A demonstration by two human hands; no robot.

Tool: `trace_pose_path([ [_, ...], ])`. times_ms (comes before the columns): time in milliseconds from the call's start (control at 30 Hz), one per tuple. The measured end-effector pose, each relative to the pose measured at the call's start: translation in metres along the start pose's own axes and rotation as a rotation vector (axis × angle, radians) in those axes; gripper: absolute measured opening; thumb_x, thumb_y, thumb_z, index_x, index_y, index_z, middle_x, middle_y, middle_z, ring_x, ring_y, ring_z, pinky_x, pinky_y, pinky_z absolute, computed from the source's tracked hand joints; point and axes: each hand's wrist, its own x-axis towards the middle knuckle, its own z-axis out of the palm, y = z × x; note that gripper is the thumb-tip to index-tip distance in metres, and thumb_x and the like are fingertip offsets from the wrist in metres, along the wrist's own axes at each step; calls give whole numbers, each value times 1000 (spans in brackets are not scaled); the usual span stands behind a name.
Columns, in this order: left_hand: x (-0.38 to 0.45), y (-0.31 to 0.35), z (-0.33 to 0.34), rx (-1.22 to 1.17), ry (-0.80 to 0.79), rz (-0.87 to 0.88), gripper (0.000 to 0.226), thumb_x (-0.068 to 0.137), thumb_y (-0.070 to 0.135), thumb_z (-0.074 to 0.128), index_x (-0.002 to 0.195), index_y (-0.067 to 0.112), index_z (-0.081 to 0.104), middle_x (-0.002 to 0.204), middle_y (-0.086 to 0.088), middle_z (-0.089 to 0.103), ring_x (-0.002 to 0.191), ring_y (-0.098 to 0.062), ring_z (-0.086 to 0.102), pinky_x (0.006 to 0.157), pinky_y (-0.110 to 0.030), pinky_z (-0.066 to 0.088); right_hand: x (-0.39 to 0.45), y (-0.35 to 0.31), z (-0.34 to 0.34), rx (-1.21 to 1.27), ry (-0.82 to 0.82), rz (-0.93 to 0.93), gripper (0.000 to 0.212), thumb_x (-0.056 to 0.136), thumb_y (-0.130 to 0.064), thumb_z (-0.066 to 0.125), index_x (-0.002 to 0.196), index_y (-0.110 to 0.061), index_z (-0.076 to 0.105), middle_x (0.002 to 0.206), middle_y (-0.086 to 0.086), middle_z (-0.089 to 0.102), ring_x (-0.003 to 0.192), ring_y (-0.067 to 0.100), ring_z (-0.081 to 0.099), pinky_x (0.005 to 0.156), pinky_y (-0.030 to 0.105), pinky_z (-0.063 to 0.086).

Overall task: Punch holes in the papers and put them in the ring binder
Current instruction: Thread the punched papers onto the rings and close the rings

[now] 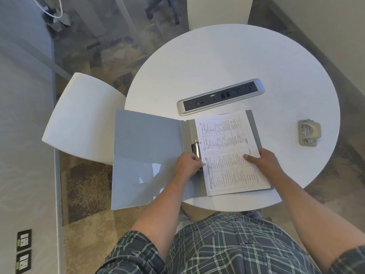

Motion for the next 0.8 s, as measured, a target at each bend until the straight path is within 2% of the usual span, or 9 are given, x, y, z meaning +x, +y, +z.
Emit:
trace_pose_path([
  [167, -5, -5, 4, 12, 83, 67, 18, 78, 10, 85, 75, 15, 68, 82, -3, 76, 78, -22, 75, 72, -40, 65, 8, 8, 6, -208, 44, -7, 25, 92, -31, 74, 113, -17, 69, 110, 3, 76, 89, 20, 72, 71, 33, 57],
  [233, -7, -5, 6, 43, 126, 94, 15, 80, 13, 79, 77, 18, 65, 81, -1, 74, 78, -22, 74, 72, -43, 64, 10, 9, 11, -341, 95, -27, 34, 93, -32, 72, 121, -13, 66, 116, 6, 74, 99, 28, 71, 83, 39, 57],
  [300, -9, -2, 6, 52, 165, 104, 5, 84, 16, 69, 81, 18, 65, 82, 0, 72, 80, -22, 73, 70, -45, 64, 8, 4, 17, -415, 132, -23, 42, 93, -34, 72, 126, -11, 62, 120, 9, 73, 106, 32, 69, 87, 40, 55],
  [400, -12, 3, 4, 4, 189, 123, 11, 88, 23, 71, 95, 17, 65, 87, 2, 70, 84, -20, 71, 73, -41, 63, 0, -5, 24, -614, 237, 20, 57, 85, -47, 76, 125, -15, 50, 113, 6, 69, 99, 33, 69, 80, 43, 55],
  [500, -7, 6, 2, 43, 261, 215, 24, 90, 32, 73, 109, 19, 66, 98, 4, 70, 88, -15, 67, 76, -34, 59, -5, -12, 35, -945, 405, -153, 76, 76, -48, 81, 132, -12, 46, 120, 12, 60, 108, 34, 61, 86, 46, 51],
  [567, -1, 11, 1, 37, 284, 245, 17, 91, 31, 73, 104, 20, 69, 97, 3, 70, 86, -16, 66, 75, -32, 58, -5, -21, 47, -947, 312, -368, 73, 81, -40, 79, 142, -15, 47, 134, 12, 58, 121, 33, 56, 99, 47, 47],
  [633, 3, 18, -1, -10, 300, 224, 11, 92, 27, 73, 94, 16, 71, 89, 2, 71, 79, -16, 65, 70, -30, 56, -4, -34, 64, -896, 85, -494, 62, 90, -34, 73, 146, -22, 49, 146, 4, 55, 133, 25, 52, 112, 44, 41],
  [700, 7, 25, -2, -31, 320, 202, 15, 90, 28, 75, 86, 15, 69, 83, 3, 70, 74, -16, 65, 65, -30, 55, -3, -43, 83, -873, -70, -518, 59, 96, -32, 68, 150, -27, 46, 154, -3, 49, 140, 21, 47, 118, 43, 36],
  [800, 12, 33, -3, -75, 320, 173, 13, 87, 27, 78, 85, 17, 69, 83, 3, 71, 78, -17, 68, 68, -34, 59, 2, -47, 101, -844, -130, -473, 62, 99, -32, 63, 156, -29, 39, 163, -6, 38, 148, 21, 38, 121, 44, 30],
])
